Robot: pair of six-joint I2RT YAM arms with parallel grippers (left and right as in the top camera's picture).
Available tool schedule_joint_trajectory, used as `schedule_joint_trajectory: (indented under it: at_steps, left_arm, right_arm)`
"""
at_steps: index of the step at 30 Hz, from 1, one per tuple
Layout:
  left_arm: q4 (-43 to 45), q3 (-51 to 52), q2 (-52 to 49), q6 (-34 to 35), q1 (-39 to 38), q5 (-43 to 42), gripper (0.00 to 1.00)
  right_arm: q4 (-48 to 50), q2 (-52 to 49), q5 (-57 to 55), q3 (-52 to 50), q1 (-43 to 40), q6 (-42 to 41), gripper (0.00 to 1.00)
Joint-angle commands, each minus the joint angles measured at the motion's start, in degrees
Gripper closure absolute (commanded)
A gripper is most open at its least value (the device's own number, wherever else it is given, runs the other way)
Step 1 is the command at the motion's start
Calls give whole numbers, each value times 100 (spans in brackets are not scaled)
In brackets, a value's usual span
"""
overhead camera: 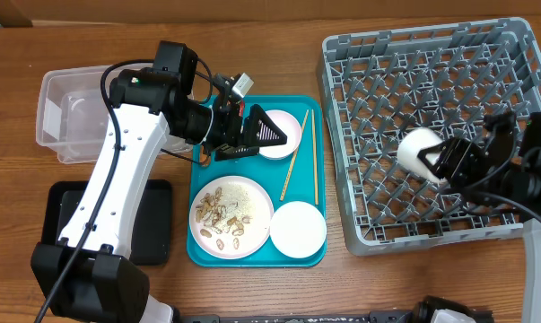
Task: Sort waste into correct bins and load items into the dishwasher
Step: 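Lower the white cup upside down into the dish rack and release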
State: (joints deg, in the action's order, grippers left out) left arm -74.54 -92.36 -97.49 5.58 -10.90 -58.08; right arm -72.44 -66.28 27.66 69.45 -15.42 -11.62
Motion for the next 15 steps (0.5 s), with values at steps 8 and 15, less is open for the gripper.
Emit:
schedule_joint_trajectory:
  at_steps: [8,15]
  left_arm:
    - [17,-107,35,-24,-28,175,0]
    - [22,-107,35,-26,-28,179,0]
  right_arm:
    - [-269,-496,-1906,151,872,-385,43]
    - [-313,-1213,-1794,149,872,-385,43]
